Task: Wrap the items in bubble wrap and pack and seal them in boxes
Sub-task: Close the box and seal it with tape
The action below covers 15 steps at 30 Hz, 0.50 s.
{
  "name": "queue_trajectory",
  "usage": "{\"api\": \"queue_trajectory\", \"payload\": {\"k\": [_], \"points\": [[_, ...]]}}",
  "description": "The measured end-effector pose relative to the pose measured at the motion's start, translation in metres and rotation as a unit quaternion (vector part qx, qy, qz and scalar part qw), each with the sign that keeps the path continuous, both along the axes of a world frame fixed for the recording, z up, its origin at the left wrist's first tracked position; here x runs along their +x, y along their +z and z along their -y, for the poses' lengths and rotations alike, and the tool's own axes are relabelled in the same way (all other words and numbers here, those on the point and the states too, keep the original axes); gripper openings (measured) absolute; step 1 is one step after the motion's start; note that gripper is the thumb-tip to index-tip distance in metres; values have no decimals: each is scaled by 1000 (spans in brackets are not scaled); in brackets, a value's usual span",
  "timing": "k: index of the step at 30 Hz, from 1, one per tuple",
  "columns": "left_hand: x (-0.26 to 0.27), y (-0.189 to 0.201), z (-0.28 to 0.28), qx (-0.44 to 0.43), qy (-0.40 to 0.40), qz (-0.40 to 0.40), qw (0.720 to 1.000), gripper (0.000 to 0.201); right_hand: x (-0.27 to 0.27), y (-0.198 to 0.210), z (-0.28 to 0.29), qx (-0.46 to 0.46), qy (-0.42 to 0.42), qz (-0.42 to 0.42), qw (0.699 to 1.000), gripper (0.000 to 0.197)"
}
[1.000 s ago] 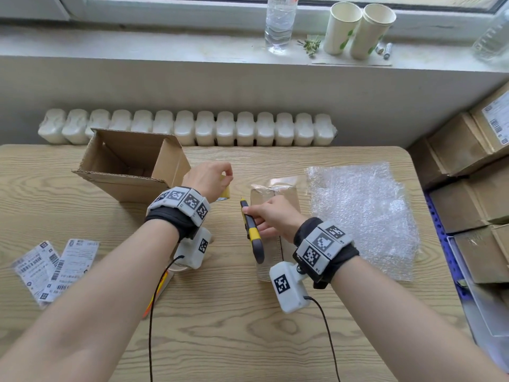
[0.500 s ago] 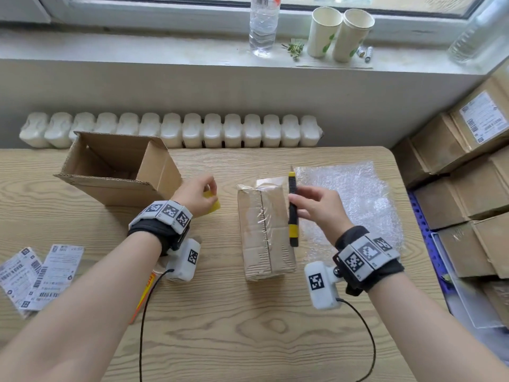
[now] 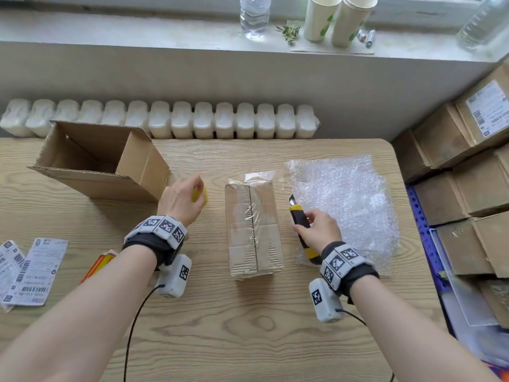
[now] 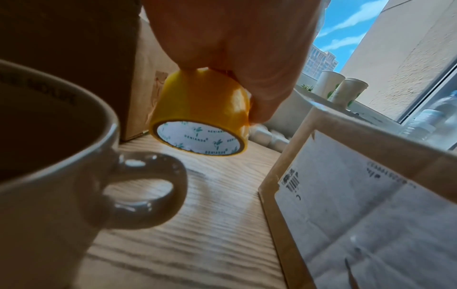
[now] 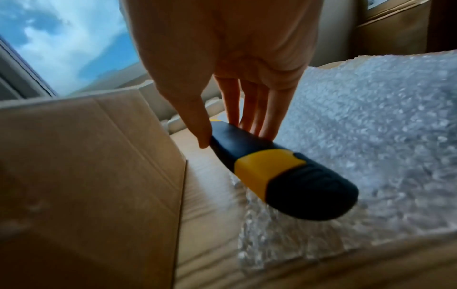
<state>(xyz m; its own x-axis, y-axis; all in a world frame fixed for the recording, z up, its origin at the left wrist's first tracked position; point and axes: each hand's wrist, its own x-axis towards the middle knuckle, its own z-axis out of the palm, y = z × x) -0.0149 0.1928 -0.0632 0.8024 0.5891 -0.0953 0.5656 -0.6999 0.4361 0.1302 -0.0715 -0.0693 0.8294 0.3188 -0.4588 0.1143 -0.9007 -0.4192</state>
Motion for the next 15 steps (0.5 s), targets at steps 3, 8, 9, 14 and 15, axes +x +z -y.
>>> {"api": "queue_trajectory", "payload": {"k": [3,8,9,14,15], "points": [[-5,-7,1,-23,3,-13,1000,39,-5,-9,-5,-41,50,19,998,32],[-11,-10,9,-4,-8,-24,1000,34,-9,-19,-11,-94,101,48,989,38],[-11,-9,11,-6,-5,-28,1000,29,-9,-21,-11,-101,107,52,988,39],[-15,-16,15,-34,-3,-80,996,23,-13,-25,-16,-121,141,66,980,43],[-15,-18,16,-41,-3,-86,995,24,-14,-25,-17,-124,144,66,980,43]]}}
